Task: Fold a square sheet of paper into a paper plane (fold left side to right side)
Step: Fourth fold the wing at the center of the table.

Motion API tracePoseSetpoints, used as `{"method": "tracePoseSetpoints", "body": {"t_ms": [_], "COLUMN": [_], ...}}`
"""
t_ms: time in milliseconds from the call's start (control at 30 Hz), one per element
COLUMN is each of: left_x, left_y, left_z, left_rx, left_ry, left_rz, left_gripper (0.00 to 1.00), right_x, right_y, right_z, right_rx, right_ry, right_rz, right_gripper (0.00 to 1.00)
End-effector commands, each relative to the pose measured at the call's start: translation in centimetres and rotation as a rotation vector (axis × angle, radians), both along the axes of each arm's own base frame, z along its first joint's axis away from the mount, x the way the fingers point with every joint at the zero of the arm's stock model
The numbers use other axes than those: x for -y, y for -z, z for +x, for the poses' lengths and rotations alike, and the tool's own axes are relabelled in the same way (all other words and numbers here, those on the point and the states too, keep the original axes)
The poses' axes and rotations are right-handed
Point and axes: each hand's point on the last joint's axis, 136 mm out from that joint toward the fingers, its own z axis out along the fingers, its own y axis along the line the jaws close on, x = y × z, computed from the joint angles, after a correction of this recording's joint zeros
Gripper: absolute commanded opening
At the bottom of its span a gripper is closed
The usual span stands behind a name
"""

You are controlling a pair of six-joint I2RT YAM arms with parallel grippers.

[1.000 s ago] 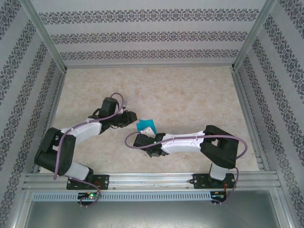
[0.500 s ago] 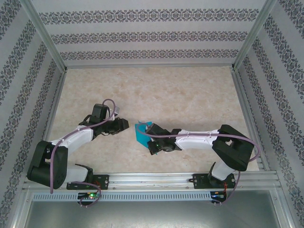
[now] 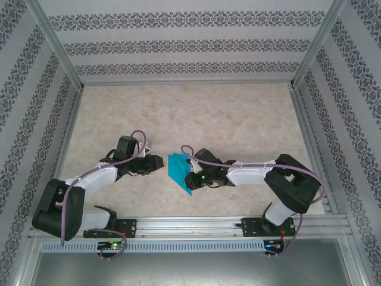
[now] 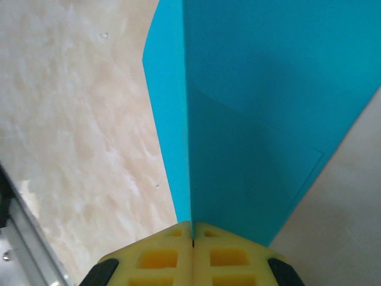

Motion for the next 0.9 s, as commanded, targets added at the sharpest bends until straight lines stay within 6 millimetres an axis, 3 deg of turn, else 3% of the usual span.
{"method": "tracePoseSetpoints", "body": {"t_ms": [0, 400, 867], "left_x": [1.3, 4.6, 5.7], "left_y": [-0.5, 1.0, 2.9], "left_z": [0.3, 0.5, 1.4], "left_rx": [0.019, 0.009, -0.015], "left_ry": [0.017, 0.088, 0.07], "left_rz": [-0.028, 0.045, 0.113], "left_gripper": [0.34, 0.4, 0.46], "right_x": [-0.9, -0.7, -0.7], "right_y": [-1.2, -0.2, 0.3], "right_z": [-0.3, 0.0, -0.1], "right_rx": [-0.041, -0.085, -0.105], "right_ry": [-0.009, 0.002, -0.001], "right_rz": [0.106, 0.122, 0.129], "right_gripper": [0.0, 0.0, 0.0]}}
